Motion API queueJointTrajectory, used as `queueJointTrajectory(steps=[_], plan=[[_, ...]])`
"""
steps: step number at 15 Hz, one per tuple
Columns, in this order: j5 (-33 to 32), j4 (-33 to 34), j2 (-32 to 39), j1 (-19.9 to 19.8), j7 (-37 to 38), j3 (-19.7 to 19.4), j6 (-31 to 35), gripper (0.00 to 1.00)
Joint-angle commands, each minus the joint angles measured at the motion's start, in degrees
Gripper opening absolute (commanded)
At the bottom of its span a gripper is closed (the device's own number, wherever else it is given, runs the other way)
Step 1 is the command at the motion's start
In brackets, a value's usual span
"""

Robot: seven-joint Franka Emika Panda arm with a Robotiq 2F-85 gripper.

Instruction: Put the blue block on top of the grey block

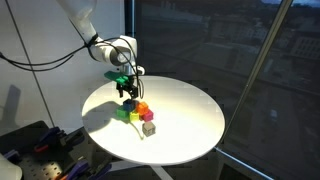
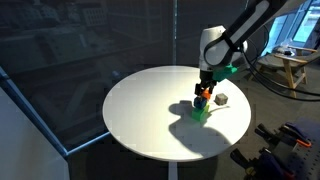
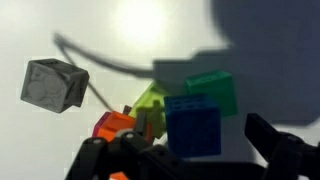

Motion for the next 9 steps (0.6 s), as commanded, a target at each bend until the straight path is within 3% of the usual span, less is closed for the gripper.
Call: queueJointTrajectory(steps=[1, 9], plan=[[-0.3, 1.0, 0.4, 0.4, 1.6, -0.4, 0.9, 1.00], [0.0, 0.2, 0.3, 0.0, 0.1, 0.0, 0.3, 1.00]])
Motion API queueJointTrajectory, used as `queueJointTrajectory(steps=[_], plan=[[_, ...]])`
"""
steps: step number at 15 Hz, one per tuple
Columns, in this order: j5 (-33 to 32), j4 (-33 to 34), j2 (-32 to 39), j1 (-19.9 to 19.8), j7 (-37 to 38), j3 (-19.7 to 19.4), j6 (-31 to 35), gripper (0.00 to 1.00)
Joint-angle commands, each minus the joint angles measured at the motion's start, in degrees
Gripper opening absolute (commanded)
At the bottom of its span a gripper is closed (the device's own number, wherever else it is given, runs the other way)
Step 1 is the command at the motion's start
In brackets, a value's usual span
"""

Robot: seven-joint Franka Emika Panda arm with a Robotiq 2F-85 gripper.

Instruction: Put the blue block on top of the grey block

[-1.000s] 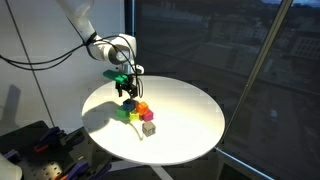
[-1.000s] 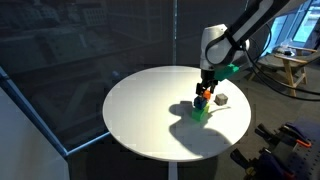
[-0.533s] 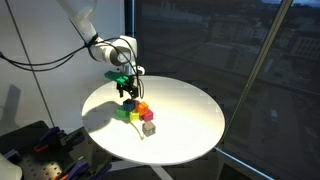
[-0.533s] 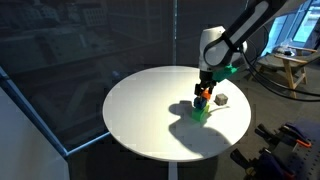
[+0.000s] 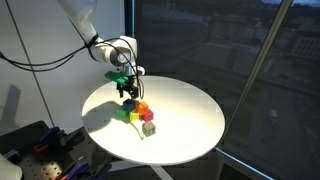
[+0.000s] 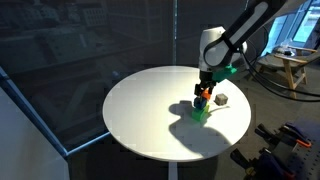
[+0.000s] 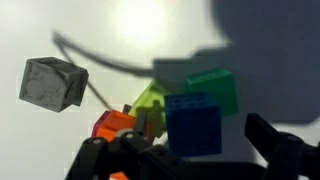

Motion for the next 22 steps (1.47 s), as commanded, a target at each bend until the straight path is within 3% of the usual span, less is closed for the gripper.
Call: queueJointTrajectory(steps=[1, 22], plan=[[0.0, 0.1, 0.0, 0.0, 0.0, 0.0, -0.2, 1.00], [-0.3, 1.3, 2.7, 0.0, -0.2, 0.0, 0.8, 1.00]])
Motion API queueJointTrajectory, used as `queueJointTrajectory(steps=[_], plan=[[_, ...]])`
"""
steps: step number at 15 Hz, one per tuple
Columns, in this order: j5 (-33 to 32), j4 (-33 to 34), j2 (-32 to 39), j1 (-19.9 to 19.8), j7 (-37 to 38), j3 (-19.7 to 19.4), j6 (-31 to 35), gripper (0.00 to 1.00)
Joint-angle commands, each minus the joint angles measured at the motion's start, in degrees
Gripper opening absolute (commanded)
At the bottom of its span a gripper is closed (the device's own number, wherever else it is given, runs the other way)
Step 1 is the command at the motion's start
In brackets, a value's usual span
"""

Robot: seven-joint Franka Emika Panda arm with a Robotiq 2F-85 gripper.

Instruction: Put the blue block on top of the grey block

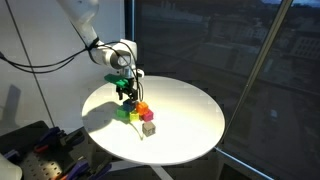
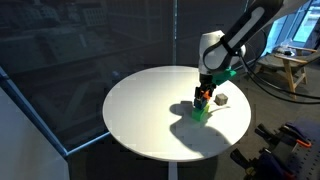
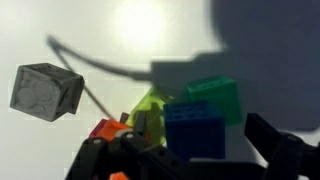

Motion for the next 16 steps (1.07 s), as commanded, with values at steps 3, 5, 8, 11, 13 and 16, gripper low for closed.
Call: queueJointTrajectory(steps=[3, 5, 8, 11, 13, 16], plan=[[-0.3, 1.6, 1.7, 0.0, -0.2, -0.2, 0.2, 1.00], [-0.2, 2.0, 2.1, -0.1, -0.2, -0.1, 0.1, 1.00], [-0.3, 2.6, 2.8, 0.0, -0.1, -0.2, 0.1, 1.00], [-0.4, 3.1, 3.3, 0.1, 0.0, -0.3, 0.0, 0.75], [-0.5, 3.3, 3.7, 0.2, 0.0, -0.4, 0.0, 0.66], [-0.9, 3.6, 4.2, 0.5, 0.0, -0.5, -0.4, 0.41]])
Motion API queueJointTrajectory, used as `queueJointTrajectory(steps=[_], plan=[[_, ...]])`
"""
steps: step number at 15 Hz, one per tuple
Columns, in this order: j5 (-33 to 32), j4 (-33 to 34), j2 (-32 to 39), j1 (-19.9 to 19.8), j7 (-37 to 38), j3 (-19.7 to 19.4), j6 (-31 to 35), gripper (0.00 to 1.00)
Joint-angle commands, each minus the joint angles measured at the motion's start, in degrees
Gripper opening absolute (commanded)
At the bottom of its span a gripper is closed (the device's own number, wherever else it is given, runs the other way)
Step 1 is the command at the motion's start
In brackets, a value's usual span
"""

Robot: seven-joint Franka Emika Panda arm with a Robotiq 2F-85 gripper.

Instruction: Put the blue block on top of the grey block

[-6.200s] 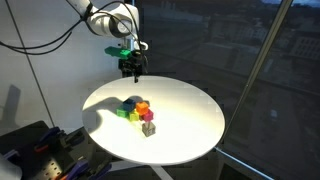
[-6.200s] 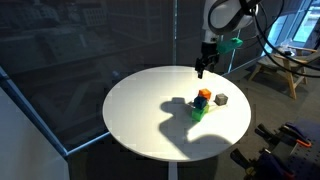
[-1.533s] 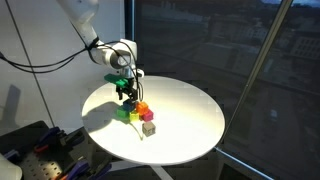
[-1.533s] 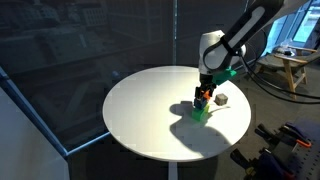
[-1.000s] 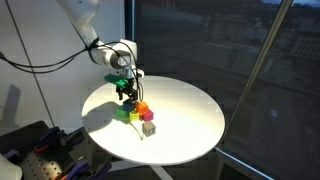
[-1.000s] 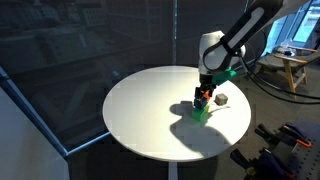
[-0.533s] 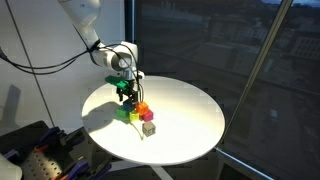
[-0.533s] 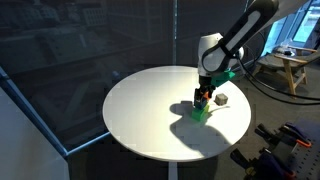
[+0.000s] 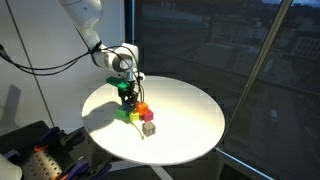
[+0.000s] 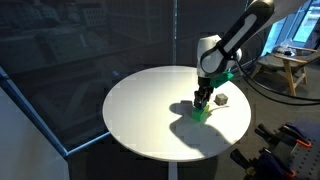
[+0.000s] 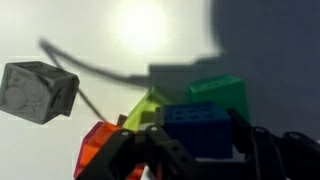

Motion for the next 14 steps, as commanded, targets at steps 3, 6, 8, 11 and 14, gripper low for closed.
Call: queueJointTrajectory(steps=[3, 6, 8, 11, 14], plan=[[-1.7, 1.1, 0.5, 0.8, 0.1, -0.6, -1.9, 0.33], [-2.4, 1.1, 0.0, 0.9, -0.1, -0.6, -3.1, 0.33], [-2.5, 1.1, -0.2, 0.9, -0.2, -0.6, -3.8, 0.33], [-2.4, 1.2, -0.8, 0.8, -0.3, -0.6, -5.3, 0.33], [-2.1, 0.6, -1.8, 0.4, -0.7, -0.4, -5.5, 0.33]])
